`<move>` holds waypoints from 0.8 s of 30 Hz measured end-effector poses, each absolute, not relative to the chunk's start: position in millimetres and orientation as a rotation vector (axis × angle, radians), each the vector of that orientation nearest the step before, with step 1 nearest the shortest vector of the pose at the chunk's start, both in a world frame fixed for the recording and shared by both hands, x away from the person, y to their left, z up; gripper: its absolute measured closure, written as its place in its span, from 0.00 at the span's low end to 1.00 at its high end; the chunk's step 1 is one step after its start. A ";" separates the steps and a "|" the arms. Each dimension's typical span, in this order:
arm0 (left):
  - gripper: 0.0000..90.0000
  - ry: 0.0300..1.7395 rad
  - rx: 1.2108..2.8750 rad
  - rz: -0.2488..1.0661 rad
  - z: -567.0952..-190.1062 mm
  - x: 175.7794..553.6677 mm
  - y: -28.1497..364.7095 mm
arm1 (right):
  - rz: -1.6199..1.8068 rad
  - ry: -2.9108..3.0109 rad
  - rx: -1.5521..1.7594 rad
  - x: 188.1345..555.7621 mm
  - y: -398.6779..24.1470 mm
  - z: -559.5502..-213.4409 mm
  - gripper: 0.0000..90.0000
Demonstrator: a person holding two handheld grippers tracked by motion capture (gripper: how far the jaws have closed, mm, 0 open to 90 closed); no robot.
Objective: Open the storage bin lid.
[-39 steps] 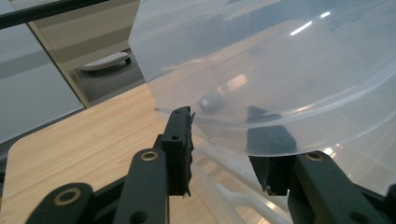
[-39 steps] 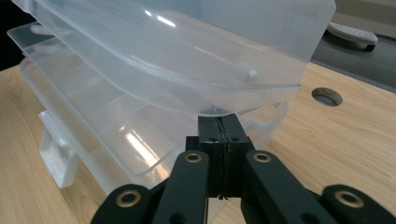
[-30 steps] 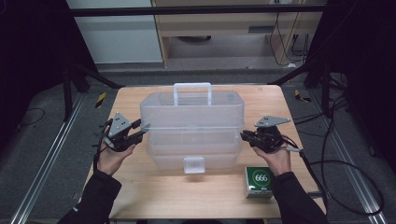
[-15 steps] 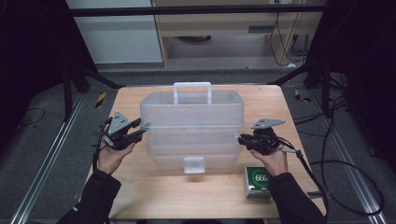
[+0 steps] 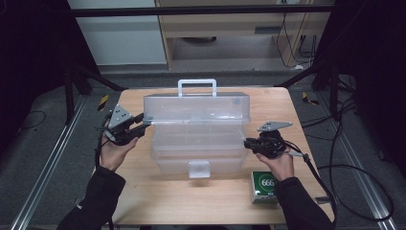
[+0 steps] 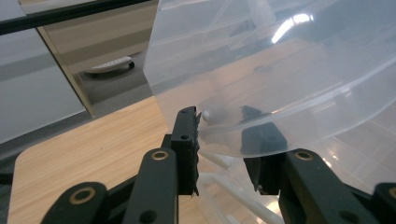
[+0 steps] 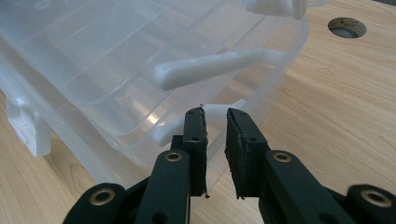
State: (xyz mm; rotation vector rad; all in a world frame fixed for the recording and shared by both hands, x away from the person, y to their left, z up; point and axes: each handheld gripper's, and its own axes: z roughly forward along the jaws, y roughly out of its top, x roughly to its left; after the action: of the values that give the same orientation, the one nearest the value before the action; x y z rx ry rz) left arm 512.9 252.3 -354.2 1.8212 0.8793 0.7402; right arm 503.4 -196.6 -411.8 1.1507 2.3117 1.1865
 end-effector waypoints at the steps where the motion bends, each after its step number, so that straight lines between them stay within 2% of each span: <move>1: 0.75 0.884 1.815 0.742 -352.2 514.9 252.0 | 1.186 2.312 1.152 503.4 -196.6 -411.8 0.87; 24: 0.79 0.945 1.775 0.796 -332.1 538.5 244.1 | 1.195 2.307 1.159 502.9 -196.3 -412.6 0.87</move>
State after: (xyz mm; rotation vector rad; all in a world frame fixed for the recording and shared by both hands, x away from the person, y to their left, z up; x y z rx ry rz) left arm 538.5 244.1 -332.1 1.7748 0.9451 0.7961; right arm 502.9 -196.3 -412.6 1.1585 2.3072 1.1951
